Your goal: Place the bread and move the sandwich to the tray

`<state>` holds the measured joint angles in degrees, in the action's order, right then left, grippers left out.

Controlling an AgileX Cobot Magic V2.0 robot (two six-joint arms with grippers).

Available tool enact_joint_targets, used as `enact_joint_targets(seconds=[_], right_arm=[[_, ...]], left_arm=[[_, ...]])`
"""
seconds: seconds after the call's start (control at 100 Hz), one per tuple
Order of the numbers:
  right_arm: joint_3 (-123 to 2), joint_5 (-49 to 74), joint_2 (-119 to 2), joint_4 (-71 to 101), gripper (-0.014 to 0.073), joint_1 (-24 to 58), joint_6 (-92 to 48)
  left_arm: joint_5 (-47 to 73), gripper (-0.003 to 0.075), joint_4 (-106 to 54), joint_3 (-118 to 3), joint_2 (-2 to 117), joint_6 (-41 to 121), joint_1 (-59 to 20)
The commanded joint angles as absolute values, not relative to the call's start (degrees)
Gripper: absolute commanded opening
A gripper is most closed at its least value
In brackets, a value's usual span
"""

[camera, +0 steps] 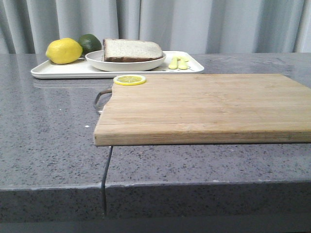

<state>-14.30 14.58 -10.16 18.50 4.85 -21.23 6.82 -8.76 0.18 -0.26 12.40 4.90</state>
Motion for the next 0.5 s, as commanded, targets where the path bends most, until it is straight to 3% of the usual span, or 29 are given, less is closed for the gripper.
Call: enact_joint_targets(seconds=[0.0, 0.27, 0.49], right_arm=[[-14.8, 8.4, -10.6, 15.2, -0.0067, 4.6, -18.5], [-7.3, 1.8, -10.4, -2.1, -0.0067, 4.7, 2.8], [-2.5, 1.7, -4.9, -3.8, -0.0067, 4.7, 5.1]], left_arm=[[2.7, -0.0019, -8.9, 0.9, -2.2, 12.0, 4.9], [2.7, -0.0019, -8.9, 0.9, -2.2, 12.0, 4.9], [2.7, -0.0019, -8.9, 0.9, -2.2, 12.0, 4.9]])
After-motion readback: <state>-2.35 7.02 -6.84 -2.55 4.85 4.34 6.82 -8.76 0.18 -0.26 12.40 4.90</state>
